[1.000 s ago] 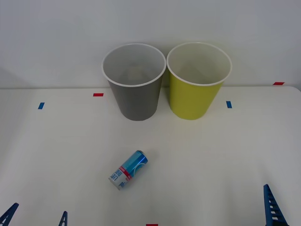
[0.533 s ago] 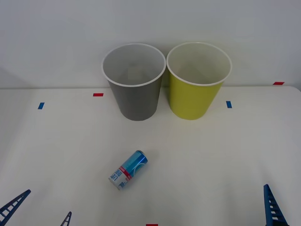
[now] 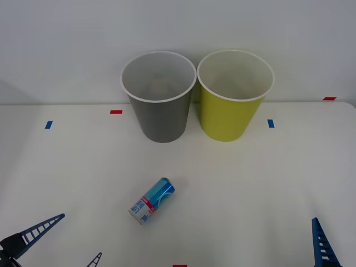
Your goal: Put cans in the gray bin and PET bottles in the light green bin.
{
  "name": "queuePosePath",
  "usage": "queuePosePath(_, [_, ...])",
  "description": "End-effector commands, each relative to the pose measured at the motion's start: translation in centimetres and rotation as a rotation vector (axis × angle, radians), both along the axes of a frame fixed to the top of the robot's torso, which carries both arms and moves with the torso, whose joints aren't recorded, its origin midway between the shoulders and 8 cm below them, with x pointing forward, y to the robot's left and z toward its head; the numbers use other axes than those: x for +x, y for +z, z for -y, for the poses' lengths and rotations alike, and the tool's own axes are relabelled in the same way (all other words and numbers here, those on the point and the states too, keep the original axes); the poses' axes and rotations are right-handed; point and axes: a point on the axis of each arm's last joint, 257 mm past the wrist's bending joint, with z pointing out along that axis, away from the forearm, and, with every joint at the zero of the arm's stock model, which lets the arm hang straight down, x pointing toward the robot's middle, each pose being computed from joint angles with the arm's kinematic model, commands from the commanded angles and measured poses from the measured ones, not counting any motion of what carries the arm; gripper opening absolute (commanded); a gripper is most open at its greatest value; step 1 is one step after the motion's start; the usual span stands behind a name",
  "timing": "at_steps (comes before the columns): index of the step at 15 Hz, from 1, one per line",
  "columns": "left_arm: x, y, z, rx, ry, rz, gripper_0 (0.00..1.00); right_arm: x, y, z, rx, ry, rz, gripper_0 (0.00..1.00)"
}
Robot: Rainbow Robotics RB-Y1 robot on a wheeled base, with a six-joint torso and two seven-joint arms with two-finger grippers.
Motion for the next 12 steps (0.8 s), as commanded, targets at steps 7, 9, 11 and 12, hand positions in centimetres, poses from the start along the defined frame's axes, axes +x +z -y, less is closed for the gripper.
queuePosePath(7, [2.3, -1.8, 2.7, 0.118, -0.133, -0.022, 1.00, 0.0, 0.0, 0.0, 0.000, 0.000, 0.000, 1.00])
queuePosePath(9, [3.0, -1.3, 3.3, 0.127, -0.156, -0.001, 1.00, 0.0, 0.0, 0.0, 0.000, 0.000, 0.000, 1.00])
queuePosePath(11, [4.0, -1.1, 4.0, 0.120, -0.163, -0.003, 1.00, 0.0, 0.0, 0.0, 0.000, 0.000, 0.000, 1.00])
queuePosePath(12, [4.4, -1.2, 4.3, 0.130, -0.167, -0.002, 1.00, 0.0, 0.0, 0.0, 0.000, 0.000, 0.000, 1.00])
